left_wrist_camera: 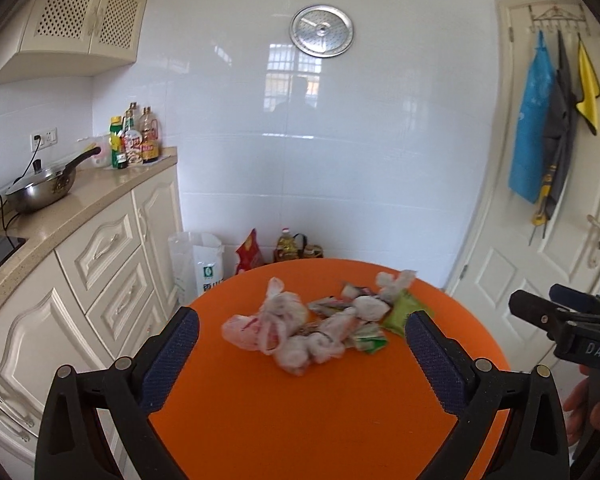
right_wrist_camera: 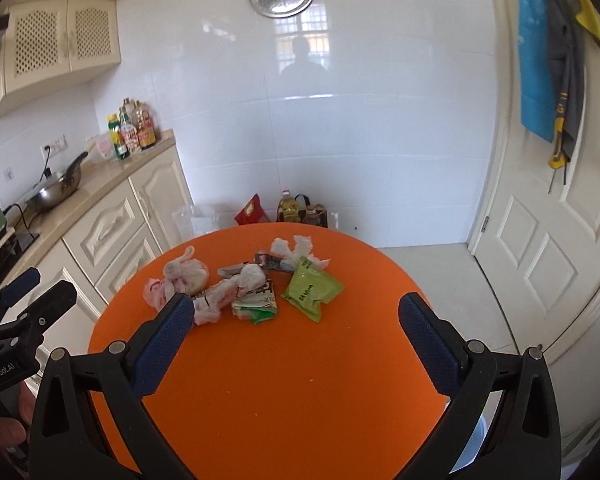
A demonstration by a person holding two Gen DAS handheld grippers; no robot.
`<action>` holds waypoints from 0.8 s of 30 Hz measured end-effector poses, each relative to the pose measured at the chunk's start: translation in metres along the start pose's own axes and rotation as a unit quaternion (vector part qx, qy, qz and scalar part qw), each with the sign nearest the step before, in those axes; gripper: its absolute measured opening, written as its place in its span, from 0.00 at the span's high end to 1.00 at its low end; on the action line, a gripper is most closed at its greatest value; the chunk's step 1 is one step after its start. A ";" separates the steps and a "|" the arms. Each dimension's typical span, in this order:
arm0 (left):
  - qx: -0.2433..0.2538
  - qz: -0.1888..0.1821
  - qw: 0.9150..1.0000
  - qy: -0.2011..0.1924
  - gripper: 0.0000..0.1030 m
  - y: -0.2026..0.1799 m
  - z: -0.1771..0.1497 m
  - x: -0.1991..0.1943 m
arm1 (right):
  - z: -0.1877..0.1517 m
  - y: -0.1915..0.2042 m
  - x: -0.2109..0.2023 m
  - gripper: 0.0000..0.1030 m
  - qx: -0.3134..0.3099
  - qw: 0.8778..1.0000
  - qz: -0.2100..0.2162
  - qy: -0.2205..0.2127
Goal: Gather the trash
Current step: 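Move both grippers back to the orange table, then grasp the white plastic bag with the left gripper while the right gripper grasps the green packet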
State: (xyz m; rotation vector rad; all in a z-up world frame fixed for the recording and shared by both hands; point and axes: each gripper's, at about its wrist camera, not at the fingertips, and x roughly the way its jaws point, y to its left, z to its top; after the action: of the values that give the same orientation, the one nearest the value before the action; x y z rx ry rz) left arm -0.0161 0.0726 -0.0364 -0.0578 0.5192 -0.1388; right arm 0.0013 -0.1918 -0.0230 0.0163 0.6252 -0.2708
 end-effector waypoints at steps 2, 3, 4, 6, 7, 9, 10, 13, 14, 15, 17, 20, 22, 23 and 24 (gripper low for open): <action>0.000 0.004 1.000 0.013 0.01 0.000 0.003 0.011 | 0.003 0.003 0.015 0.00 -0.005 1.000 0.005 0.012; 0.001 0.009 1.000 0.020 0.01 0.000 0.003 0.018 | 0.005 0.004 0.023 0.00 -0.007 1.000 0.003 0.017; 0.002 0.014 1.000 0.026 0.01 0.000 0.004 0.026 | 0.008 0.005 0.032 0.00 -0.006 1.000 0.001 0.023; 0.002 0.017 0.999 0.039 0.01 -0.001 0.009 0.043 | 0.011 0.002 0.051 0.00 -0.002 0.999 -0.002 0.038; 0.001 0.017 0.999 0.045 0.01 -0.004 0.012 0.052 | 0.012 0.000 0.057 0.00 0.000 0.999 -0.004 0.043; 0.001 0.017 0.998 0.054 0.01 -0.003 0.017 0.067 | 0.015 -0.002 0.072 0.00 0.001 0.999 -0.007 0.053; 0.001 0.017 0.998 0.060 0.01 -0.002 0.020 0.074 | 0.016 -0.004 0.078 0.00 0.001 0.998 -0.009 0.057; 0.007 0.017 0.997 0.076 0.01 -0.014 0.044 0.115 | 0.018 -0.006 0.101 0.00 -0.001 0.997 -0.015 0.073; 0.011 0.017 0.996 0.083 0.01 -0.009 0.053 0.133 | 0.018 -0.007 0.109 0.00 0.000 0.997 -0.019 0.079; 0.015 0.018 0.996 0.088 0.01 -0.009 0.055 0.144 | 0.018 -0.008 0.118 0.00 0.000 0.996 -0.023 0.086; 0.023 0.020 0.994 0.103 0.01 -0.012 0.061 0.172 | 0.015 -0.011 0.137 0.00 0.002 0.994 -0.033 0.104; 0.030 0.021 0.992 0.121 0.01 -0.009 0.068 0.217 | 0.010 -0.018 0.165 0.00 0.007 0.991 -0.044 0.127; 0.040 0.020 0.990 0.135 0.01 -0.009 0.071 0.247 | 0.006 -0.023 0.185 0.00 0.013 0.988 -0.050 0.144; 0.046 0.019 0.989 0.142 0.01 -0.010 0.074 0.266 | 0.004 -0.026 0.193 0.00 0.018 0.987 -0.048 0.151; 0.051 0.016 0.987 0.151 0.01 -0.012 0.075 0.281 | 0.002 -0.030 0.202 0.00 0.025 0.986 -0.045 0.158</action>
State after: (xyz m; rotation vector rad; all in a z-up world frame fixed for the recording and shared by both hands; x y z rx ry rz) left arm 0.2617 0.0214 -0.1085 0.0736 0.8142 -0.1429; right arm 0.1517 -0.2701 -0.1366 0.0817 0.9368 -0.3756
